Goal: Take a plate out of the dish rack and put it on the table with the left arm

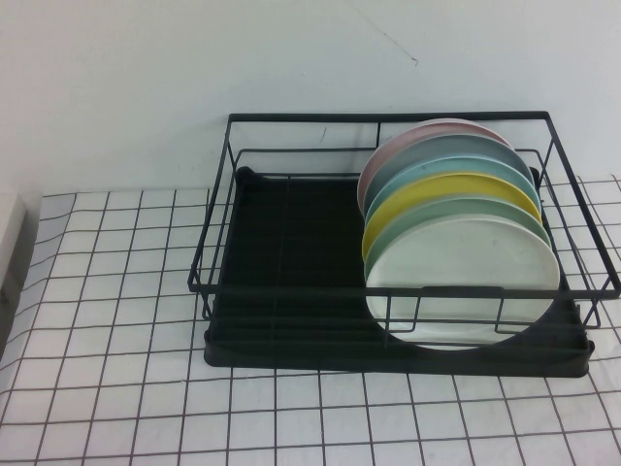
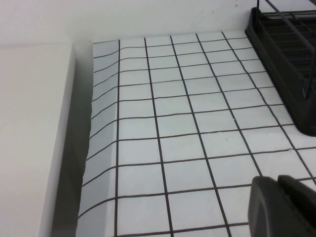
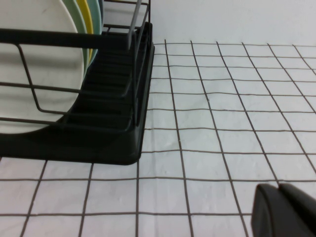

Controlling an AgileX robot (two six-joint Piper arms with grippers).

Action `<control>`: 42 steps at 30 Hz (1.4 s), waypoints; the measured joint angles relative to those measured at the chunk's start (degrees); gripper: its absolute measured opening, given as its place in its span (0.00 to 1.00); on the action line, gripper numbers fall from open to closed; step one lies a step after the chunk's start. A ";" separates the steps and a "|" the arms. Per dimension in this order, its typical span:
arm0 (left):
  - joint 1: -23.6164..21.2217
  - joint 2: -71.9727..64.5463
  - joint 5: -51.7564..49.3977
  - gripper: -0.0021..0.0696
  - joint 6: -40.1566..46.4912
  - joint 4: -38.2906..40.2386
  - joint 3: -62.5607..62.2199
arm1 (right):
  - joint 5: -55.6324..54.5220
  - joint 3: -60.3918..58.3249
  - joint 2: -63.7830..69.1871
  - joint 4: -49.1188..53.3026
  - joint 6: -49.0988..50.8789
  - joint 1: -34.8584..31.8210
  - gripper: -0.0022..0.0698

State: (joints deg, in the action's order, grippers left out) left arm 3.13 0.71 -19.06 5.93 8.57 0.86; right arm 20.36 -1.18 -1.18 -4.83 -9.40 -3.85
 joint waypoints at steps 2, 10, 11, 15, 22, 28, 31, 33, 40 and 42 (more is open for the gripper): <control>0.00 0.00 0.00 0.02 0.00 0.00 0.00 | 0.00 0.00 0.00 0.00 0.00 0.00 0.03; 0.00 0.00 0.29 0.02 0.00 -1.80 0.00 | 0.00 0.00 0.00 0.00 0.00 0.00 0.03; 0.00 0.00 0.29 0.02 0.00 -1.80 0.00 | 0.00 0.00 0.00 0.00 0.00 0.00 0.03; 0.00 0.00 1.41 0.02 0.00 0.49 0.11 | 0.00 0.00 0.00 0.00 0.00 0.00 0.03; 0.00 0.00 6.47 0.02 0.00 22.58 0.36 | 0.00 0.00 0.00 0.00 0.00 0.00 0.03; 0.00 0.00 10.10 0.02 0.00 31.95 0.36 | 0.00 0.00 0.00 0.00 0.00 0.00 0.03; 0.00 0.00 10.54 0.02 0.00 34.58 0.36 | 0.00 0.00 0.00 0.00 0.00 0.00 0.03; 0.00 0.00 10.54 0.02 0.00 35.87 0.36 | 0.00 0.00 0.00 0.00 0.00 0.00 0.03; 0.04 -2.31 -1.56 0.02 -0.08 33.36 -7.93 | 0.00 0.00 0.00 0.00 0.00 0.00 0.03; 0.04 -5.83 -7.19 0.02 -0.08 30.57 -12.78 | 0.00 0.00 0.00 0.00 0.00 0.00 0.03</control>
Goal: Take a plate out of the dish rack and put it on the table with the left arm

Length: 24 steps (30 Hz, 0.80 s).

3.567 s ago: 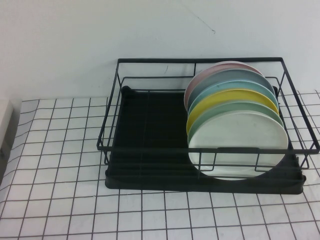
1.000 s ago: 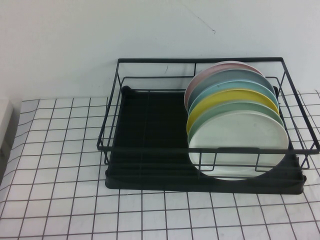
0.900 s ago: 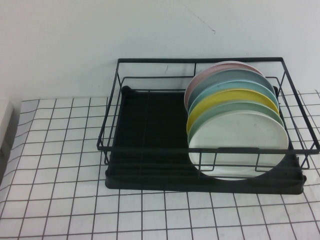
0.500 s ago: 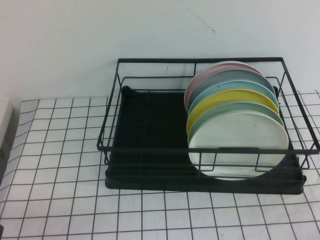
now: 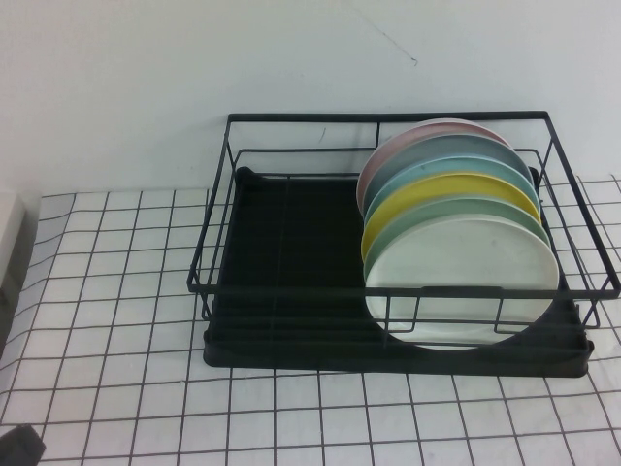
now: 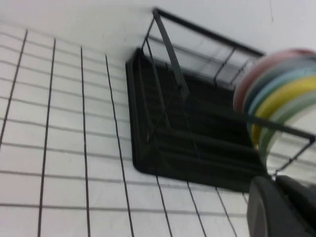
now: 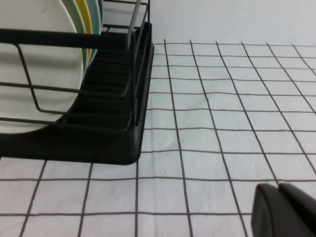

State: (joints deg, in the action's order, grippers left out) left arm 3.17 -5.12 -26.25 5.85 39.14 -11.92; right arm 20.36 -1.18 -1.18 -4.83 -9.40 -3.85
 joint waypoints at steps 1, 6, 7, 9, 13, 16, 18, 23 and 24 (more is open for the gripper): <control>0.00 -2.44 -3.15 0.02 0.00 -1.38 -2.36 | 0.00 0.00 0.00 0.00 0.00 0.00 0.03; 0.00 -15.05 -14.25 0.02 4.73 -3.96 -11.87 | 0.00 0.00 0.00 0.00 0.00 0.00 0.03; 0.00 -17.56 -15.76 0.02 6.28 -3.96 -13.04 | 0.00 0.00 0.00 0.00 0.00 0.00 0.03; 0.00 -22.27 -18.28 0.02 10.14 -3.57 -15.43 | 0.00 0.00 0.00 0.00 0.00 0.00 0.03; 0.00 -30.25 -20.07 0.02 16.49 -1.62 -18.29 | 0.00 0.00 0.00 0.00 0.00 0.00 0.03; 0.00 -35.84 -18.47 0.02 21.37 1.73 -19.31 | 0.00 0.00 0.00 0.00 0.00 0.00 0.03; 0.00 -39.62 -17.49 0.02 25.78 5.08 -20.25 | 0.00 0.00 0.00 0.00 0.00 0.00 0.03; 0.09 -48.96 -16.88 0.02 32.80 9.66 -24.22 | 0.00 0.00 0.00 0.00 0.00 0.00 0.03; 0.09 -50.81 -16.88 0.02 34.13 9.97 -25.40 | 0.00 0.00 0.00 0.00 0.00 0.00 0.03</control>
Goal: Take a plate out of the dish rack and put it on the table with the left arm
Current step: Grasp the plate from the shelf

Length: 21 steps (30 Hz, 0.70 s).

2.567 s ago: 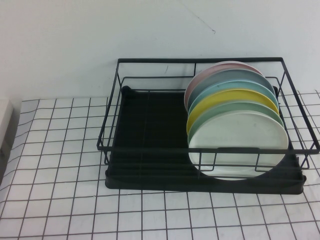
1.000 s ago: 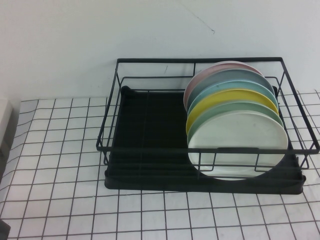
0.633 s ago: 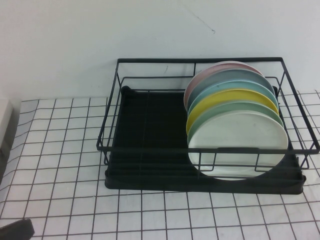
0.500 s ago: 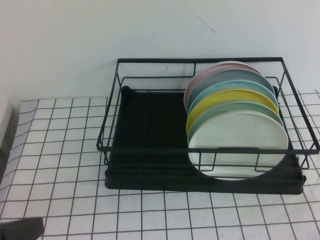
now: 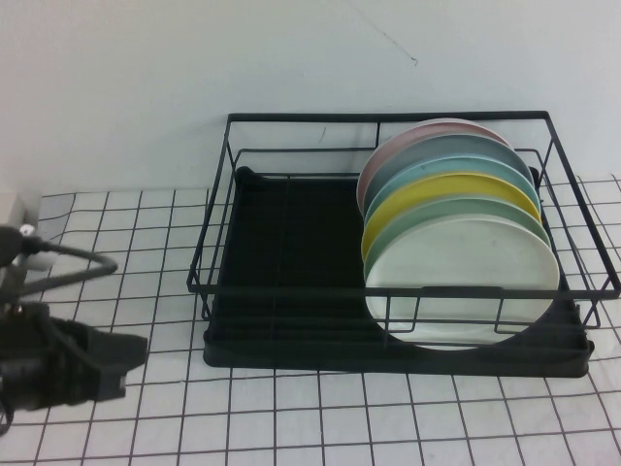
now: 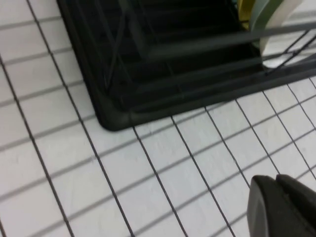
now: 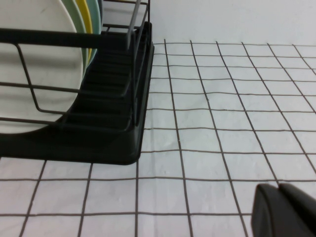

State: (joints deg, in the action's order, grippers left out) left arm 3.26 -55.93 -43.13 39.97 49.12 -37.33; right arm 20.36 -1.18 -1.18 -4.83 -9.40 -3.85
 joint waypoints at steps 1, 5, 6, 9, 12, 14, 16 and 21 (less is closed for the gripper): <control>0.00 -1.43 0.00 0.02 1.22 0.27 -1.03 | 0.00 0.00 0.00 0.00 0.00 0.00 0.03; 1.96 -8.39 -0.11 0.02 5.06 1.27 -7.35 | 0.00 0.00 0.00 0.00 0.00 0.00 0.03; 3.15 -10.15 -0.11 0.02 5.62 1.27 -9.02 | 0.00 0.00 0.00 0.00 0.00 0.00 0.03; 7.71 -15.07 -0.11 0.02 6.11 0.30 -14.03 | 0.00 0.00 0.00 0.00 0.00 0.00 0.03; 13.29 -20.13 -0.11 0.02 6.35 -2.18 -19.23 | 0.00 0.00 0.00 0.00 0.00 0.00 0.03; 16.56 -23.79 -0.11 0.02 6.40 -4.03 -22.59 | 0.00 0.00 0.00 0.00 0.00 0.00 0.03; 19.72 -26.90 -0.11 0.02 6.88 -6.15 -26.30 | 0.00 0.00 0.00 0.00 0.00 0.00 0.03; 27.46 -34.39 -0.24 0.02 8.88 -11.38 -35.40 | 0.00 0.00 0.00 0.00 0.00 0.00 0.03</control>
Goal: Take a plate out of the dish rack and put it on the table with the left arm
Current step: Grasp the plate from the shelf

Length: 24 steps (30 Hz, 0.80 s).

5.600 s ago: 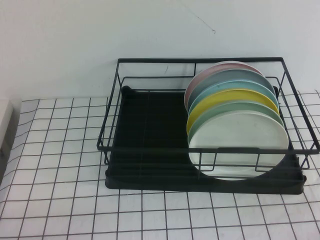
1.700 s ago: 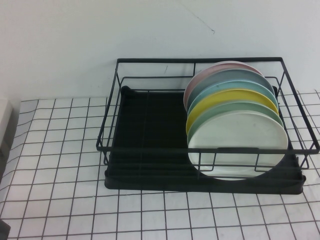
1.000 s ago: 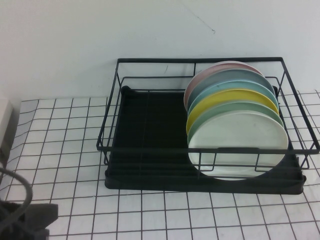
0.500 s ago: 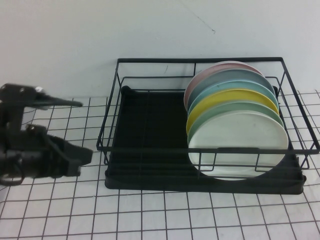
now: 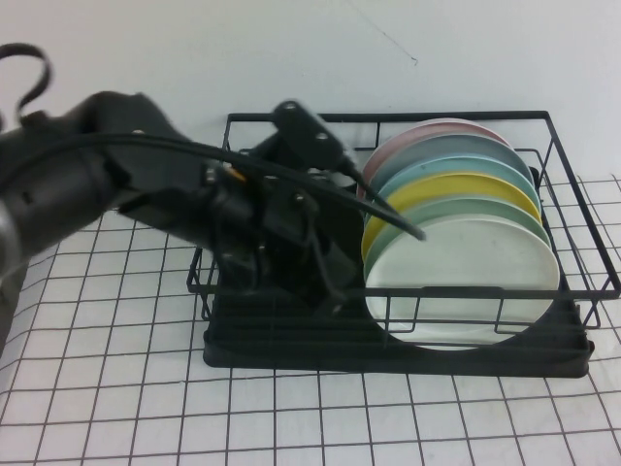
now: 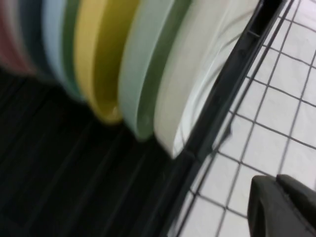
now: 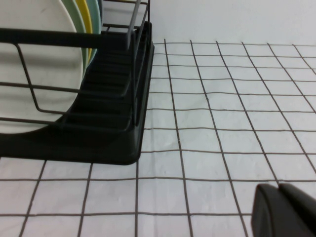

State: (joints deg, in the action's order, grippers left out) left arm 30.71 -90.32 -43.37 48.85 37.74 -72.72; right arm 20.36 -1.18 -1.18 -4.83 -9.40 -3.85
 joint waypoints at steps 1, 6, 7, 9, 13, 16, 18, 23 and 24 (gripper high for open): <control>1.41 -1.27 -0.11 0.02 0.13 -0.97 -1.65 | 0.00 0.00 0.00 0.00 0.00 0.00 0.03; 5.87 -9.15 -1.31 0.04 3.98 -3.97 -11.61 | 0.00 0.00 0.00 0.00 0.00 0.00 0.03; 6.00 -10.17 -1.59 0.07 5.07 -4.02 -12.89 | 0.00 0.00 0.00 0.00 0.00 0.00 0.03; 6.25 -12.46 -2.64 0.16 7.62 -4.02 -15.51 | 0.00 0.00 0.00 0.00 0.00 0.00 0.03; 6.38 -15.61 -3.35 0.41 11.40 -4.24 -17.99 | 0.00 0.00 0.00 0.00 0.00 0.00 0.03; 6.51 -16.66 -3.47 0.52 13.22 -4.46 -18.63 | 0.00 0.00 0.00 0.00 0.00 0.00 0.03; 6.65 -16.68 -3.60 0.54 13.46 -4.46 -18.72 | 0.00 0.00 0.00 0.00 0.00 0.00 0.03; 6.64 -16.68 -4.33 0.54 13.57 -4.35 -19.11 | 0.00 0.00 0.00 0.00 0.00 0.00 0.03; 6.64 -16.68 -4.89 0.54 13.57 -4.35 -19.66 | 0.00 0.00 0.00 0.00 0.00 0.00 0.03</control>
State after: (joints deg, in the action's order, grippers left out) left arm 37.36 -107.00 -48.26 62.42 33.39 -92.38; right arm 20.36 -1.18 -1.18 -4.83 -9.40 -3.85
